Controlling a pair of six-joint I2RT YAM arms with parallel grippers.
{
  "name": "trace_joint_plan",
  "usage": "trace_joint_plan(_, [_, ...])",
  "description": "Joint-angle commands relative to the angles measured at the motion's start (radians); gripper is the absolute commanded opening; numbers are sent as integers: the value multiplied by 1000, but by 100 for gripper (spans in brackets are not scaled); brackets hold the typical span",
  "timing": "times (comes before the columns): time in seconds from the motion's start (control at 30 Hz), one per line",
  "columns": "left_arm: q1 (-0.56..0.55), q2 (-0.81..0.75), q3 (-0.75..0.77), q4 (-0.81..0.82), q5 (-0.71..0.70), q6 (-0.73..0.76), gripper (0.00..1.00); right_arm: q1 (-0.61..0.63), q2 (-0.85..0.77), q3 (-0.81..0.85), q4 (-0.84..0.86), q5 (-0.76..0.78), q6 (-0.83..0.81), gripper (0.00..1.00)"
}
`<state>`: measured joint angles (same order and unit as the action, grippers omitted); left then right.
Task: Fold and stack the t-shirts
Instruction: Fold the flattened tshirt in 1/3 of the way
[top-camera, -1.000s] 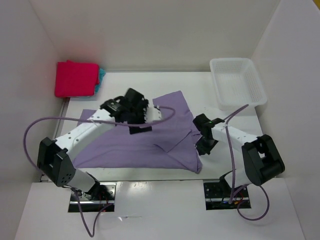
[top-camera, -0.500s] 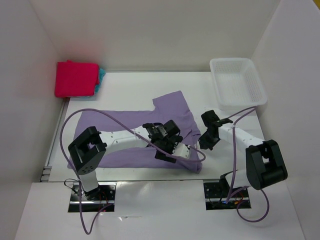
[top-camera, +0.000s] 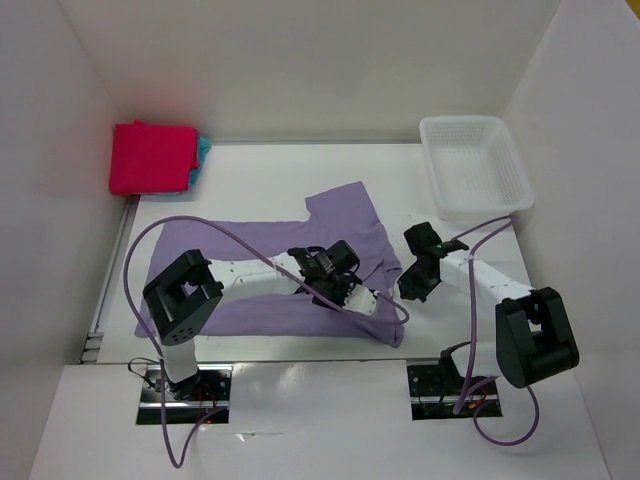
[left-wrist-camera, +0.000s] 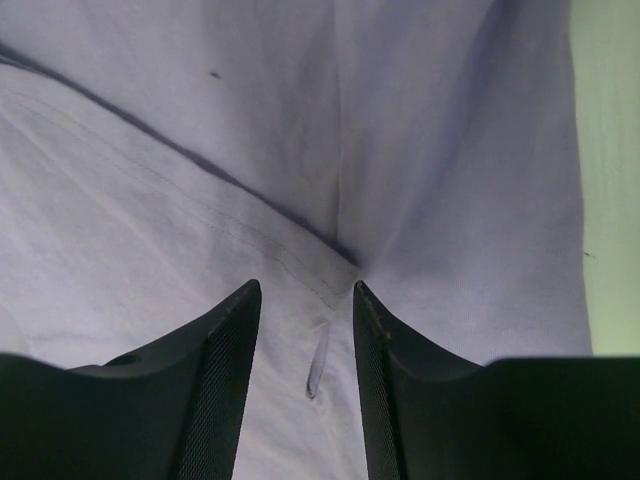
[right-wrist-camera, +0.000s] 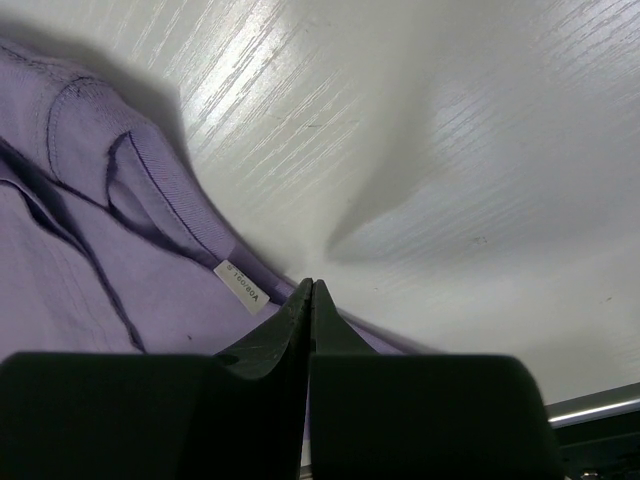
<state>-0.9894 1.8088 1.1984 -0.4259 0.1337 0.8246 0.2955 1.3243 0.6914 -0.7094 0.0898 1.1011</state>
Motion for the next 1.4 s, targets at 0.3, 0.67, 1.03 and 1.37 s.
trace_joint_plan(0.3, [-6, 40, -23, 22, -48, 64, 37, -4, -10, -10, 31, 4, -21, 0])
trace_joint_plan(0.67, [-6, 40, 17, 13, -57, -7, 15, -4, -10, -10, 41, -5, -30, 0])
trace_joint_plan(1.03, [185, 20, 26, 52, 95, -287, 0, -4, 0, -10, 41, -15, -40, 0])
trace_joint_plan(1.37, [399, 18, 17, 122, 366, -530, 0, -4, 0, -10, 41, -15, -40, 0])
